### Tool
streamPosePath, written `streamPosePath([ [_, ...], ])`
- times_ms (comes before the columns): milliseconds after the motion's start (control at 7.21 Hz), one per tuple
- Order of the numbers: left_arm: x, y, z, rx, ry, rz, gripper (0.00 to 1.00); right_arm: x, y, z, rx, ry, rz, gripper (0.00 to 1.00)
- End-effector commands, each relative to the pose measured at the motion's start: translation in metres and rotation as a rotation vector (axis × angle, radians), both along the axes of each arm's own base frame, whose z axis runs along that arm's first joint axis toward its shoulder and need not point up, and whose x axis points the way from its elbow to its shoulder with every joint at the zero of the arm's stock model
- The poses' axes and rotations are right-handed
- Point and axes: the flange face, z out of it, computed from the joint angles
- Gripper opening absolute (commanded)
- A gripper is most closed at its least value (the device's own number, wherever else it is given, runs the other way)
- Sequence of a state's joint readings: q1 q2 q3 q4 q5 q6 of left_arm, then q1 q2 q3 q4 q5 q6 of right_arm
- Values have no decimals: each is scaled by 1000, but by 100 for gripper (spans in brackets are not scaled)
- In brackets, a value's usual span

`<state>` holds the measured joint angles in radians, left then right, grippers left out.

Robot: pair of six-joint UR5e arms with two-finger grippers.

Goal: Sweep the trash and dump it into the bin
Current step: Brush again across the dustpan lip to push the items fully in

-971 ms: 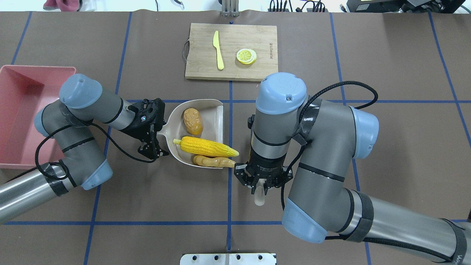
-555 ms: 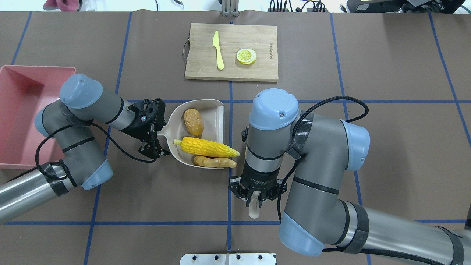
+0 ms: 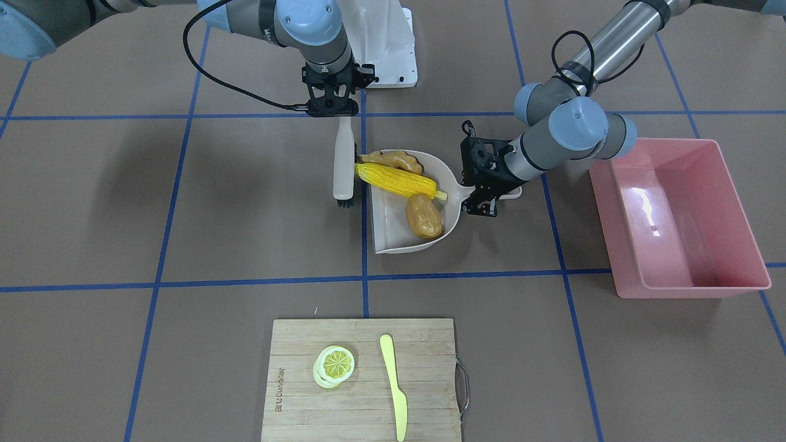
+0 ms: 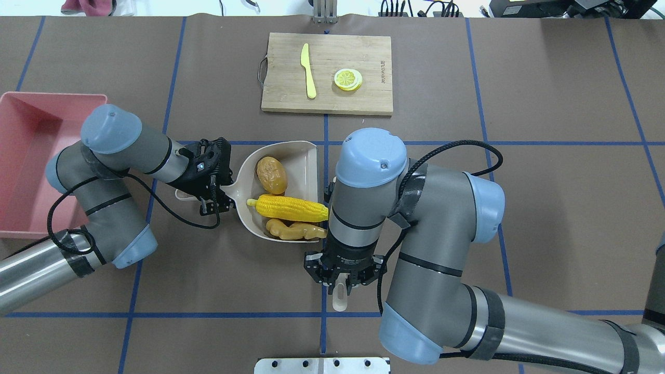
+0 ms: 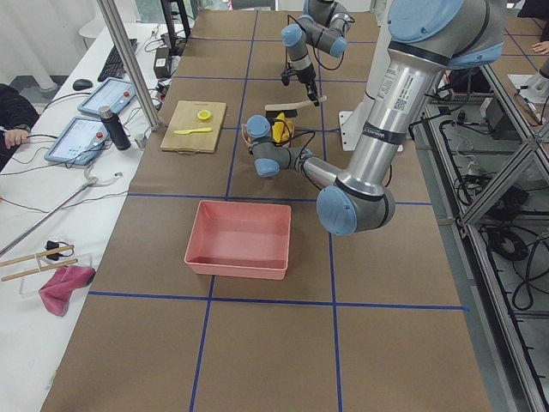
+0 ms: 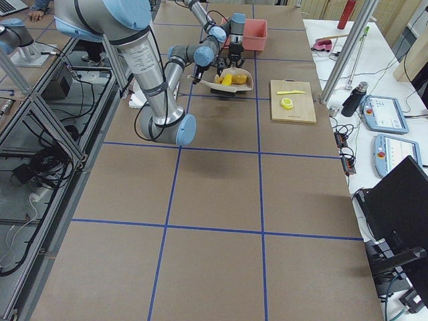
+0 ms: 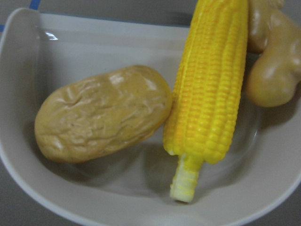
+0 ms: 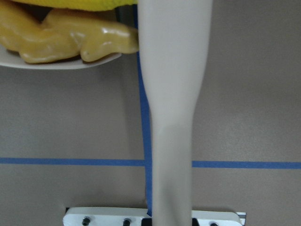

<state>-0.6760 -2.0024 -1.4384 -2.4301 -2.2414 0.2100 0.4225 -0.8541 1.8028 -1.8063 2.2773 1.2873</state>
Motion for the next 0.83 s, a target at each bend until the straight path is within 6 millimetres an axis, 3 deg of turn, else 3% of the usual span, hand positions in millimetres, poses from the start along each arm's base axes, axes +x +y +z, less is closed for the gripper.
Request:
streamPosePath([
  [0, -2, 0, -1, 3, 3, -2, 4, -19, -8, -29, -10, -12, 12, 0],
  [416, -4, 0, -7, 10, 13, -2, 4, -22, -9, -49, -25, -72, 46, 0],
  [555, -7, 2, -13, 16, 23, -3, 4, -18, -12, -57, -48, -83, 39, 0],
  [693, -11, 1, -20, 24, 34, -6, 3, -1, -30, -60, -97, -103, 29, 0],
])
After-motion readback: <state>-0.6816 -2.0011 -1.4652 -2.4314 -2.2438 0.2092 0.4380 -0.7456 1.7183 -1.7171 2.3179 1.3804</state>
